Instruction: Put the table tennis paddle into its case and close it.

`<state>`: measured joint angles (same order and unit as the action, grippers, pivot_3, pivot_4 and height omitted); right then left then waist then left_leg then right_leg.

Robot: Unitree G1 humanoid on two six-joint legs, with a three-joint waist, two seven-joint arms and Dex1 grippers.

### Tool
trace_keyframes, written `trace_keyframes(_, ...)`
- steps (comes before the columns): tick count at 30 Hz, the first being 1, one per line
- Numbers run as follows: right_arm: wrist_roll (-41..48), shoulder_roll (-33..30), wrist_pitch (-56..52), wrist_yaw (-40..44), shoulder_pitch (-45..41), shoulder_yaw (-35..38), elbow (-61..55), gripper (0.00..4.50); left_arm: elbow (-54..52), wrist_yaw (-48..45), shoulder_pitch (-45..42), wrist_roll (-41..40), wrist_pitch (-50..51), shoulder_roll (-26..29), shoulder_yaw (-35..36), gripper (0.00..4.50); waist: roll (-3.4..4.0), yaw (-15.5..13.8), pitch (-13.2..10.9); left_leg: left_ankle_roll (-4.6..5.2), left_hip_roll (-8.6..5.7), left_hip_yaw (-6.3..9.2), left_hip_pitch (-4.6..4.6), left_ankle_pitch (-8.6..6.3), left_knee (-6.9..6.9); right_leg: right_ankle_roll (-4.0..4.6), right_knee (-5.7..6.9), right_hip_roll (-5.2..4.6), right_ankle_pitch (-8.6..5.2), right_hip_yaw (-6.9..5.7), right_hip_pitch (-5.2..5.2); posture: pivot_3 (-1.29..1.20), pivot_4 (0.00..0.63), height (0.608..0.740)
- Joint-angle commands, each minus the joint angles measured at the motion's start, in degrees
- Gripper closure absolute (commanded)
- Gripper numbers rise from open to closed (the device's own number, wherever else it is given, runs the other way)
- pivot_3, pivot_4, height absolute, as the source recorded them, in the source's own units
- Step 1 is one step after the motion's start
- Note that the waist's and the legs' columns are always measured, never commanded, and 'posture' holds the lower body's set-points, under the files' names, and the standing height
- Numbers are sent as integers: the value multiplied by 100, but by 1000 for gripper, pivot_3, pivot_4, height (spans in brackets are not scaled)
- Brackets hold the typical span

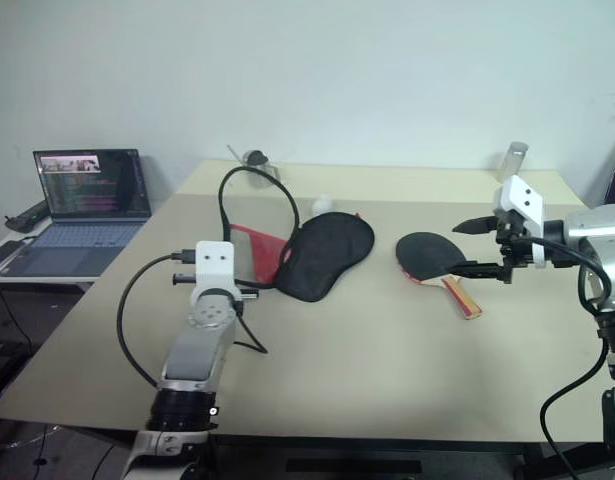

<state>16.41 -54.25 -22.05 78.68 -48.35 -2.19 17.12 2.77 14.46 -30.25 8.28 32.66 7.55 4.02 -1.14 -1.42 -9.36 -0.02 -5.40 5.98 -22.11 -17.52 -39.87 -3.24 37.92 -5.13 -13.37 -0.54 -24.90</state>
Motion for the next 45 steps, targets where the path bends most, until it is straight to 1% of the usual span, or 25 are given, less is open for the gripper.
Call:
trace_keyframes(1, 16, -89, 22, 19, -149, 141, -141, 0, -263, 110, -52, 159, 110, -297, -265, 4473, 0, -2, 0, 0, 0, 0, 0, 0, 0, 0, 0, 0, 0, 0, 2, 0, 150, 740)
trace_keyframes(12, 58, -299, -122, 94, -99, 191, -329, 0, -9, 202, -363, 263, 198, -828, -308, 4473, 0, -58, 0, 0, -2, 12, 6, 0, -3, 0, -10, -2, 0, -14, 27, 0, 150, 740)
trace_keyframes(21, 71, -401, -174, 100, -66, 243, -400, 0, 261, 17, -602, 218, -3, -1057, -444, 4473, 0, -88, 0, 0, -1, 12, 12, 0, -3, -1, -11, -2, 0, -14, 34, 0, 150, 740)
trace_keyframes(28, 75, -409, -188, 60, -44, 278, -453, 0, 346, -69, -678, 3, -25, -1364, -295, 4473, 0, -136, 0, 0, -1, 12, 14, 0, -3, -1, -13, -2, 0, -14, 36, 0, 150, 740)
trace_keyframes(35, 63, -385, -166, 25, -73, 271, -442, 0, 459, -159, -853, -325, -306, -1451, -118, 4473, -1, -143, -1, 0, 0, 11, 15, 0, -2, -1, -13, -1, -1, -13, 36, 0, 150, 740)
trace_keyframes(45, 57, -354, -86, 3, -125, 267, -379, 0, 978, -455, -1326, -954, -915, -1560, 79, 4473, -2, -142, -2, -1, 0, 11, 14, 0, -2, -1, -18, -1, -1, -14, 36, 0, 150, 740)
